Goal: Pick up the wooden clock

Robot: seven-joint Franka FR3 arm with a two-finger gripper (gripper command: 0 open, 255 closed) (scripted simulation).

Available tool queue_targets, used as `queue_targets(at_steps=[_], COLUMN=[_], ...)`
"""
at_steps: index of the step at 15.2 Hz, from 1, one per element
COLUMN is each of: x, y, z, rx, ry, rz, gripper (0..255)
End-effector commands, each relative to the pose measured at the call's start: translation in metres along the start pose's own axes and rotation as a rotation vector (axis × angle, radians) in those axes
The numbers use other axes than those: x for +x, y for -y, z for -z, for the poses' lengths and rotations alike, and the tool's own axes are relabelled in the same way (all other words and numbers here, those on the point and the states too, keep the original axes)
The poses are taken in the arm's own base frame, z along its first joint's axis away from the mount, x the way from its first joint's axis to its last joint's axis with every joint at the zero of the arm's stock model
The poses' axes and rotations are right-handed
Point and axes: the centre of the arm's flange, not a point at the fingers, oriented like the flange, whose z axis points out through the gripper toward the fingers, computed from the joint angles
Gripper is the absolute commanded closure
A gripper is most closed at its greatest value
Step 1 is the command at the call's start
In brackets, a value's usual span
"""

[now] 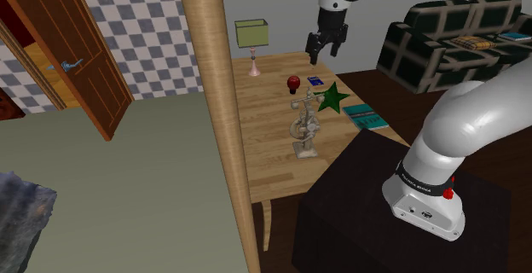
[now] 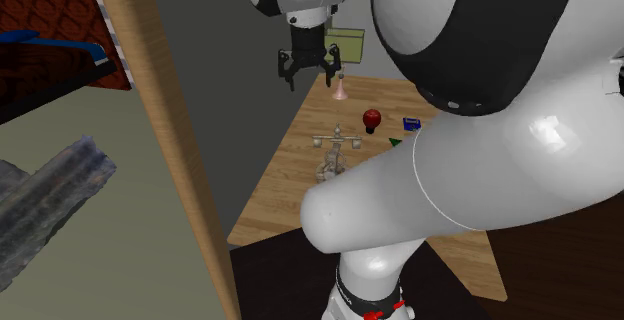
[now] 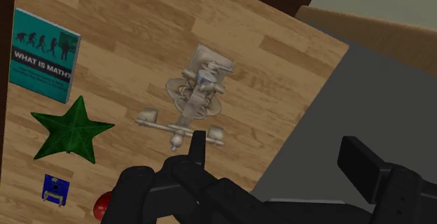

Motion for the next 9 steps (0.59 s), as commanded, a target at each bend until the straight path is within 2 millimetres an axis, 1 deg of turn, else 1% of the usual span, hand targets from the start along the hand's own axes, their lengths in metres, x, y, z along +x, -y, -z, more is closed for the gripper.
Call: queue_targets(at_steps=[1,9], x=[0.008,0.041], y=[-0.007,-0.034], z=[-0.027,-0.125], rx=[0.005,0.027], ry=[0.001,0.013], rz=[-0.039,-0.191], gripper=[0,0])
